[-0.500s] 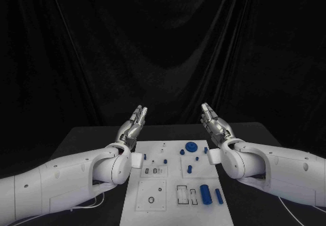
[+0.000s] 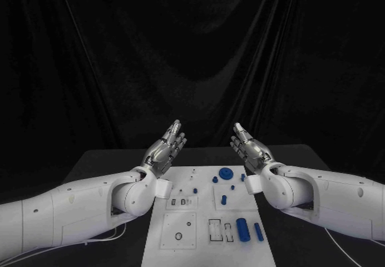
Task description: Assemble the parts on the task board
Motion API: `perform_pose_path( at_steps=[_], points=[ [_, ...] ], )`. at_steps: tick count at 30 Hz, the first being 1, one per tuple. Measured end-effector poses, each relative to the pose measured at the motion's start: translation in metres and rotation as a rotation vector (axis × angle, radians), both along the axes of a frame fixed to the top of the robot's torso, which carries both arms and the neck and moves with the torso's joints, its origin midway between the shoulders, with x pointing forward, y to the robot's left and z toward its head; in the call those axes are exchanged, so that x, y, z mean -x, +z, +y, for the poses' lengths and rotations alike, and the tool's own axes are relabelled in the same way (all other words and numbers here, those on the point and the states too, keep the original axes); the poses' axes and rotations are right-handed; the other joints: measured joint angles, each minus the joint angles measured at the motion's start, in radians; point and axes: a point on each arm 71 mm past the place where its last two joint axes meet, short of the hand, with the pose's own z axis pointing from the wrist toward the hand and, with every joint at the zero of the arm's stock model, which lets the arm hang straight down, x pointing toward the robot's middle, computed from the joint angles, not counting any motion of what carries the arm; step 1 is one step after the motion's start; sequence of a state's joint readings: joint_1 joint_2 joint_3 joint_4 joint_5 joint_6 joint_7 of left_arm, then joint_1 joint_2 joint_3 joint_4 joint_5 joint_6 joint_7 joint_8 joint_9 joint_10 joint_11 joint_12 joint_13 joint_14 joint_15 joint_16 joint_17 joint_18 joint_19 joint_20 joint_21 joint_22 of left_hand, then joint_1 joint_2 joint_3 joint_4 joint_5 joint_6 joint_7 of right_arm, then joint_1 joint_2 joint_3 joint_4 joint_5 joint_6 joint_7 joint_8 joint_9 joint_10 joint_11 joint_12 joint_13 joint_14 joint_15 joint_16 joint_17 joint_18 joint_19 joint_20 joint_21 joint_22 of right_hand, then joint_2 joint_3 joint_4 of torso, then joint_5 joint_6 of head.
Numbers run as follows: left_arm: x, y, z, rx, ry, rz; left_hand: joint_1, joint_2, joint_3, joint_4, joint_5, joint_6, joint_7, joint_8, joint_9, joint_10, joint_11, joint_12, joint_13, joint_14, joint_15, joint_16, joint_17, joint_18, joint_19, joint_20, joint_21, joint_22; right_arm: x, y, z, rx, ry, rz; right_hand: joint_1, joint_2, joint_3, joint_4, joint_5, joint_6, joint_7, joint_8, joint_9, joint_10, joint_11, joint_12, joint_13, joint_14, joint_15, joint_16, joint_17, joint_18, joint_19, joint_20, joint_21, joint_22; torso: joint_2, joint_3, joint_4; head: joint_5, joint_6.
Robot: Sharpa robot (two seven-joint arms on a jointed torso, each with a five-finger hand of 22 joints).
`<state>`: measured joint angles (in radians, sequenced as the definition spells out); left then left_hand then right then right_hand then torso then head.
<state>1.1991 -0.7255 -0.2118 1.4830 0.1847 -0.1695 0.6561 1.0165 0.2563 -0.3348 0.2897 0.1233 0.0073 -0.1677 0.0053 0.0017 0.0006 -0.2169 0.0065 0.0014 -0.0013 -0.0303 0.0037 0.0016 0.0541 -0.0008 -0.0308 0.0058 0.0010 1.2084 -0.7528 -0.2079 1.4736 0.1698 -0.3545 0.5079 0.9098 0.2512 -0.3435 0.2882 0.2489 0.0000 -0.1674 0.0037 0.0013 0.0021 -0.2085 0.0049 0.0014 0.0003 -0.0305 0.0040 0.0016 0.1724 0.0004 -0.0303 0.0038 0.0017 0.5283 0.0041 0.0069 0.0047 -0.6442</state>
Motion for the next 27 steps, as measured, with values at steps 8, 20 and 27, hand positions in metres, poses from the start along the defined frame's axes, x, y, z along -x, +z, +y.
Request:
perform_pose_path(
  at_steps=[8, 20, 27],
  points=[
    [-0.002, -0.001, 0.012, 0.037, 0.018, 0.013, 0.007, -0.001, 0.003, 0.003, 0.000, 0.000, 0.007, 0.000, 0.000, -0.001, 0.007, 0.000, 0.000, 0.000, 0.000, 0.000, 0.000, 0.000, 0.000, 0.000, 0.000, 0.000, -0.005, -0.002, -0.010, 0.000, -0.008, 0.018, 0.000, 0.000, 0.000, 0.000, -0.004, 0.000, 0.010, 0.000, 0.000, -0.002, 0.012, 0.000, 0.000, 0.000, 0.000, 0.000, 0.000, 0.000, 0.000, 0.000, 0.000, 0.000, 0.000, 0.0005, 0.0000, 0.002, -0.014],
    [-0.004, -0.001, 0.015, 0.045, 0.012, 0.007, 0.025, 0.000, 0.008, 0.001, 0.014, 0.005, 0.012, 0.000, 0.002, -0.001, 0.021, 0.000, 0.000, 0.000, 0.000, 0.000, -0.001, 0.016, 0.000, 0.000, 0.000, 0.000, -0.007, -0.004, -0.010, -0.018, 0.020, 0.030, 0.040, -0.008, 0.008, -0.008, -0.010, -0.001, 0.039, 0.000, 0.000, -0.002, 0.037, 0.000, 0.000, 0.000, 0.000, 0.000, 0.000, 0.000, 0.000, 0.000, 0.000, 0.000, 0.001, 0.0004, 0.0000, 0.004, -0.024],
    [-0.005, 0.000, 0.022, 0.012, 0.003, -0.025, 0.134, 0.002, 0.052, -0.002, 0.174, 0.023, 0.086, 0.000, 0.006, 0.002, 0.126, 0.009, 0.001, 0.000, 0.000, 0.000, -0.001, 0.086, 0.000, 0.013, 0.000, 0.000, -0.012, 0.001, -0.015, 0.019, 0.050, -0.023, 0.139, -0.025, 0.039, -0.045, 0.051, 0.062, 0.141, 0.029, 0.016, -0.003, 0.148, 0.000, 0.000, 0.000, 0.000, 0.000, 0.000, 0.000, 0.001, 0.134, 0.000, 0.000, 0.001, 0.0003, 0.0000, 0.010, -0.041]
  ],
)
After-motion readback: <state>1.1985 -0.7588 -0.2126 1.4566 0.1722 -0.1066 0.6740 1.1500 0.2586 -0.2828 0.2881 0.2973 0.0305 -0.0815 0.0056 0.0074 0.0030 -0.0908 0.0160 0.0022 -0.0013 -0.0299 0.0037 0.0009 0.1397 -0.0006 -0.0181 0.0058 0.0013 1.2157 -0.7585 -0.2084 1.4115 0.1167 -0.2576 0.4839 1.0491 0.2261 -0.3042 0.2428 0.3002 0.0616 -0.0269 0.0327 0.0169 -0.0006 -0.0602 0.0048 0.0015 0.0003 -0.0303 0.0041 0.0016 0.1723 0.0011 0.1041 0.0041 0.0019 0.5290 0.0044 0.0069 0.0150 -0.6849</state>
